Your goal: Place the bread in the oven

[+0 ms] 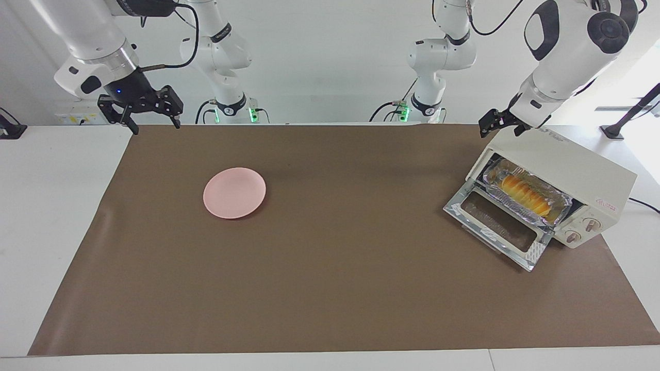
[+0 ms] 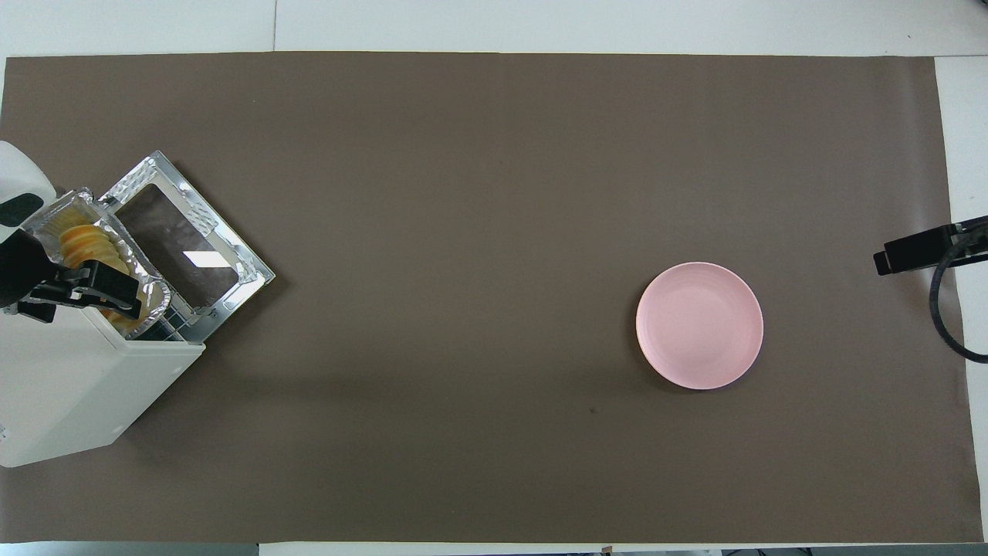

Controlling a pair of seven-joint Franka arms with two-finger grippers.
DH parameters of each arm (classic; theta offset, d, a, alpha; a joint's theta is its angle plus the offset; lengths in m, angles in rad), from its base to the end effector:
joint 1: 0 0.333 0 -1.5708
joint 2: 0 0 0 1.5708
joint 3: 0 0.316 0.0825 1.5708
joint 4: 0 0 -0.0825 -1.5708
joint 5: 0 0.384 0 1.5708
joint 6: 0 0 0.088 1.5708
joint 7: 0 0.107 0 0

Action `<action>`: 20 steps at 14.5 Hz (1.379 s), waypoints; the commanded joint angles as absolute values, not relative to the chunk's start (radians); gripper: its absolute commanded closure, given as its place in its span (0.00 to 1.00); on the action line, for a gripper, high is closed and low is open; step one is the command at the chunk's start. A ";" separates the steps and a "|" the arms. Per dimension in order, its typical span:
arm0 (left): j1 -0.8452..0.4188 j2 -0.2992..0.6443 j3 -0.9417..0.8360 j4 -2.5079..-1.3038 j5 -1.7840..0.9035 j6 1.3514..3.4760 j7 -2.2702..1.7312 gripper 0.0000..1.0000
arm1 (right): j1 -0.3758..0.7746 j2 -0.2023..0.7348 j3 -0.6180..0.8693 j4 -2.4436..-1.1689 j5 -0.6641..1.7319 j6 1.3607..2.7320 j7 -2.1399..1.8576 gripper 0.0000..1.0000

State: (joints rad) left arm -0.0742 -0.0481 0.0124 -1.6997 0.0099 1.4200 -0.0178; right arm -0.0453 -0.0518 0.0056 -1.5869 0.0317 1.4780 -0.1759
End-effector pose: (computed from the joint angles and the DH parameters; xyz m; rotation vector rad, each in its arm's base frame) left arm 0.5168 -0.0307 0.5795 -3.1015 0.0678 0.3600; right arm 0.5283 -0.0173 0.6372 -3.0958 -0.2143 0.0829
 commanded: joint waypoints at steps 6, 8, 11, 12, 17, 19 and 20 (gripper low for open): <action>-0.101 -0.025 0.015 -1.637 0.002 1.411 -0.005 0.00 | -0.055 -0.071 0.012 -1.603 0.046 1.470 -0.164 0.00; -0.101 -0.026 0.015 -1.637 0.000 1.419 -0.005 0.00 | -0.055 -0.071 0.012 -1.603 0.046 1.470 -0.163 0.00; -0.101 -0.026 0.017 -1.637 -0.002 1.427 -0.006 0.00 | -0.055 -0.071 0.012 -1.603 0.046 1.470 -0.164 0.00; -0.100 -0.029 0.017 -1.637 -0.005 1.442 -0.006 0.00 | -0.055 -0.071 0.012 -1.603 0.046 1.470 -0.163 0.00; -0.091 -0.031 0.017 -1.638 -0.049 1.519 -0.006 0.00 | -0.055 -0.071 0.012 -1.603 0.046 1.470 -0.163 0.00; -0.095 -0.031 0.018 -1.638 -0.049 1.522 -0.006 0.00 | -0.055 -0.071 0.012 -1.603 0.046 1.470 -0.164 0.00; -0.095 -0.032 0.018 -1.641 -0.049 1.523 -0.005 0.00 | -0.055 -0.071 0.012 -1.603 0.046 1.470 -0.164 0.00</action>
State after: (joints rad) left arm -0.0956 -0.0348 0.0146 -1.6518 -0.0322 1.5154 -0.0157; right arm -0.0453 -0.0518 0.0056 -1.5869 0.0317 1.4780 -0.1759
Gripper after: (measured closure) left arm 0.000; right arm 0.000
